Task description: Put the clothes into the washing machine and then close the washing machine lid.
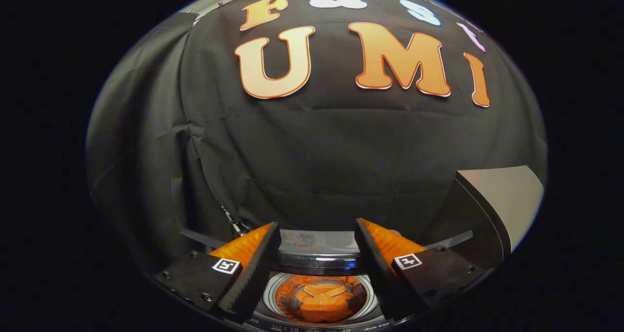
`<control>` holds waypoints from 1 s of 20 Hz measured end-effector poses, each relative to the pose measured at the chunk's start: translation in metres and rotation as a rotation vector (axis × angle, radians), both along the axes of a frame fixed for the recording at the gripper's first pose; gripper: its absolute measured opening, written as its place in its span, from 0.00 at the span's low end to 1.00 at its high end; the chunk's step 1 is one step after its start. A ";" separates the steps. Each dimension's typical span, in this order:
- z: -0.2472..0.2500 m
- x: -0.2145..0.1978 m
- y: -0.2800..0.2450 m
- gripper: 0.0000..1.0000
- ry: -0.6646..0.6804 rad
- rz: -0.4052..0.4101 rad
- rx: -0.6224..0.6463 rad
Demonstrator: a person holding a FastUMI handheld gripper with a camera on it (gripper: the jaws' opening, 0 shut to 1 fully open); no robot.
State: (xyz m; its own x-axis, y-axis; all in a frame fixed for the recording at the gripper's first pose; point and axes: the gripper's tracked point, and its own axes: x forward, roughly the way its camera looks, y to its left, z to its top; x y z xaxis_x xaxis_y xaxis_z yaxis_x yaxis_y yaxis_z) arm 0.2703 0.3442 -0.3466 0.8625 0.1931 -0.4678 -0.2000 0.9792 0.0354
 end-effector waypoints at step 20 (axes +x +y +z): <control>-0.118 -0.048 -0.013 1.00 0.278 -0.017 -0.033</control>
